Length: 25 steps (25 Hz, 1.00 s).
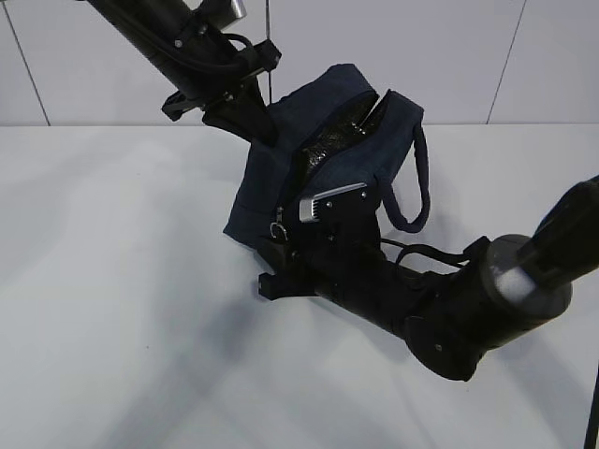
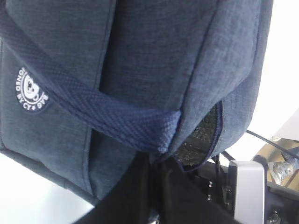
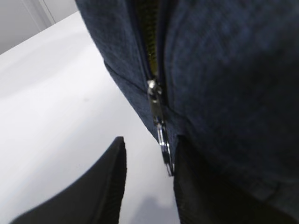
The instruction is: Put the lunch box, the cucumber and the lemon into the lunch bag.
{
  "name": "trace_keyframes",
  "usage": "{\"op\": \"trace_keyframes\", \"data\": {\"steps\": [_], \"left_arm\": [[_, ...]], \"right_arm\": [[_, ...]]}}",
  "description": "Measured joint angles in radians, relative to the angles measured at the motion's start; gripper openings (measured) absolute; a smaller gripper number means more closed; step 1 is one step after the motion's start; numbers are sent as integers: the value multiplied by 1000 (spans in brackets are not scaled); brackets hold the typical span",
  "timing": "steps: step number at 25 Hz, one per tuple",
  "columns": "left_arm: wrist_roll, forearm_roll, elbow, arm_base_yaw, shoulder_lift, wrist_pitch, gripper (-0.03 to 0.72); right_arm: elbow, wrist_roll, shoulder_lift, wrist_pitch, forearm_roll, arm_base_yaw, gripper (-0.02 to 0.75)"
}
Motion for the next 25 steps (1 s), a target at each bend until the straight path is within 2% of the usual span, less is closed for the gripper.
{"op": "trace_keyframes", "data": {"steps": [3,8,14,21,23,25], "left_arm": [[1,0,0,0,0,0,-8],[2,0,0,0,0,0,-8],[2,0,0,0,0,0,-8],[2,3,0,0,-2,0,-6],[2,16,0,0,-5,0,13],[2,42,0,0,-15,2,69]], "right_arm": [[0,0,0,-19,4,0,268],[0,0,0,-19,14,0,194],[0,13,0,-9,35,0,20],[0,75,0,4,32,0,18],[0,87,-2,35,13,0,18],[0,95,-13,61,-9,0,18]]}}
